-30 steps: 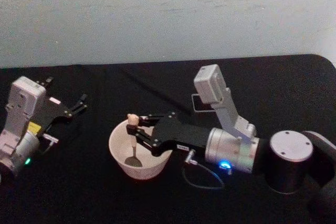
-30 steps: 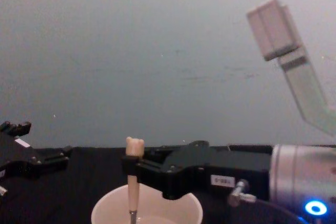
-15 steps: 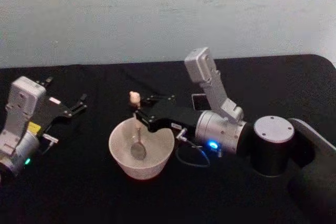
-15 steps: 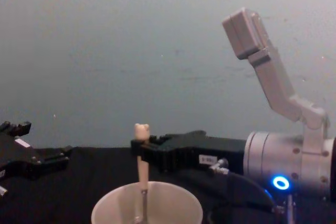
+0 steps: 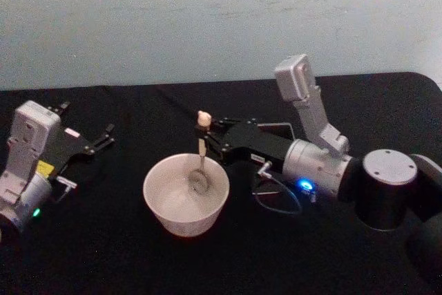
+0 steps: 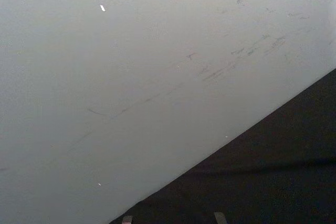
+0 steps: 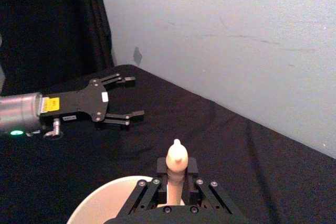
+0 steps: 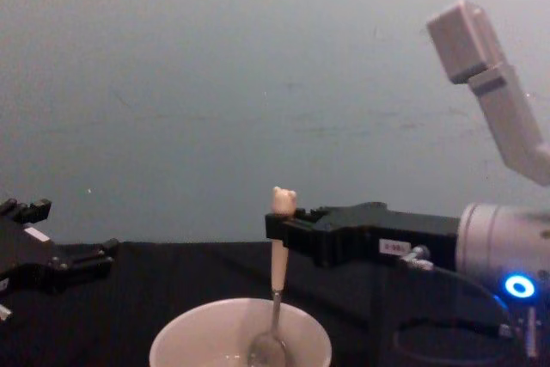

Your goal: Pick up the stirring spoon with one hand, stir inside the cup, then place it back in its original position.

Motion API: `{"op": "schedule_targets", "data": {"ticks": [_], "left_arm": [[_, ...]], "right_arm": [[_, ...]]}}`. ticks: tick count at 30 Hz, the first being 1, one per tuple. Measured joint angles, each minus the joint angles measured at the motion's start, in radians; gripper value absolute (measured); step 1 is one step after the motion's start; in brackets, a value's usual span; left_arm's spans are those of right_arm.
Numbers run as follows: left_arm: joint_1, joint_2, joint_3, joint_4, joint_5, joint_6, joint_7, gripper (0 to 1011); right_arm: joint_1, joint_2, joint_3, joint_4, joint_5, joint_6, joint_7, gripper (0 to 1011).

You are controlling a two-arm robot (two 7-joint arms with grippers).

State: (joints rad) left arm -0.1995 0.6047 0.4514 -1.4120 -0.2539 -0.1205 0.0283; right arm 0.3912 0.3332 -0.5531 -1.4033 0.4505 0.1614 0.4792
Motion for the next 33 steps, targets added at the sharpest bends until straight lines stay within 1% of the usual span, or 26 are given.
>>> {"op": "schedule_targets", "data": {"ticks": [3,8,10,13,15,17,26,29,33], "left_arm": [[0.0,0.0,0.0,0.0,0.0,0.0,0.0,1002],[0.0,0.0,0.0,0.0,0.0,0.0,0.0,1002],[0.0,0.0,0.0,0.0,0.0,0.0,0.0,1001],[0.0,0.0,0.0,0.0,0.0,0.0,0.0,1001],[0.0,0.0,0.0,0.0,0.0,0.0,0.0,1001],[0.0,0.0,0.0,0.0,0.0,0.0,0.0,1001],[0.0,0.0,0.0,0.0,0.0,0.0,0.0,1001],[0.0,0.0,0.0,0.0,0.0,0.0,0.0,1001],[0.0,0.0,0.0,0.0,0.0,0.0,0.0,1001]], "right_arm": [[-0.019,0.021,0.01,-0.027,0.016,0.008,0.011,212],[-0.045,0.052,0.015,-0.068,0.041,0.018,0.029,212],[-0.055,0.064,0.015,-0.086,0.051,0.021,0.037,212],[-0.065,0.079,0.003,-0.104,0.059,0.022,0.049,212],[-0.065,0.08,0.0,-0.106,0.06,0.022,0.051,212],[-0.067,0.084,-0.013,-0.113,0.064,0.022,0.058,212],[-0.071,0.086,-0.047,-0.133,0.07,0.021,0.065,212],[-0.069,0.081,-0.058,-0.133,0.069,0.022,0.064,212],[-0.058,0.06,-0.076,-0.123,0.055,0.021,0.048,212]]}}
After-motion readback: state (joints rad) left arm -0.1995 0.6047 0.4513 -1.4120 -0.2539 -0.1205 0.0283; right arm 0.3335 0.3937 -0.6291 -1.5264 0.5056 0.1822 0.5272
